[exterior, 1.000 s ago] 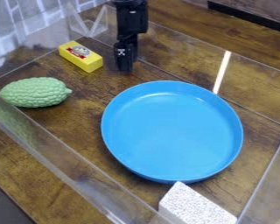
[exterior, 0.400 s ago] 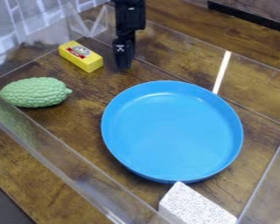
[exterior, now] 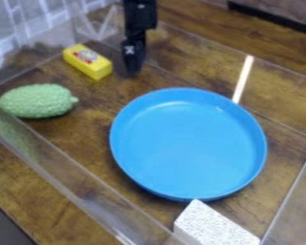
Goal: Put the white object in the blue tray
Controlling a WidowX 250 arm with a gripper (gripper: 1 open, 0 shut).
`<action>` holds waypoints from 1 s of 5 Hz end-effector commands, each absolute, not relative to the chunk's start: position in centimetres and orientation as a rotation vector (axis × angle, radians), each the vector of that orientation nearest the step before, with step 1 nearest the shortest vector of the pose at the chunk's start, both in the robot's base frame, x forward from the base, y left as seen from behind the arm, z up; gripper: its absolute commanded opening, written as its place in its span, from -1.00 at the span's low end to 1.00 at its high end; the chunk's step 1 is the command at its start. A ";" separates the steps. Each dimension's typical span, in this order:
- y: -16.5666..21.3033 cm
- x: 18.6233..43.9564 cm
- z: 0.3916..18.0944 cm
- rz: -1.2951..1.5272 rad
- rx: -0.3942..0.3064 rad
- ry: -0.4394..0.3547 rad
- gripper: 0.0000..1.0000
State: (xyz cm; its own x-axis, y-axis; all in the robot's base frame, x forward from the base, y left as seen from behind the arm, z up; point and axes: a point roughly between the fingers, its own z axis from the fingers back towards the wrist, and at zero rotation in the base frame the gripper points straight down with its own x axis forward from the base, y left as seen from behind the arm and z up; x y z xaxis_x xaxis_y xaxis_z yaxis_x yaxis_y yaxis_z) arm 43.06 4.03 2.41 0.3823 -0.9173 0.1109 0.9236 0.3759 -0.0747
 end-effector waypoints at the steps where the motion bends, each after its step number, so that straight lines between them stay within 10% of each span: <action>1: 0.5 43.7 3.5 -1.295 -0.084 -0.143 1.00; 5: 0.3 44.4 3.1 -1.458 -0.106 -0.170 1.00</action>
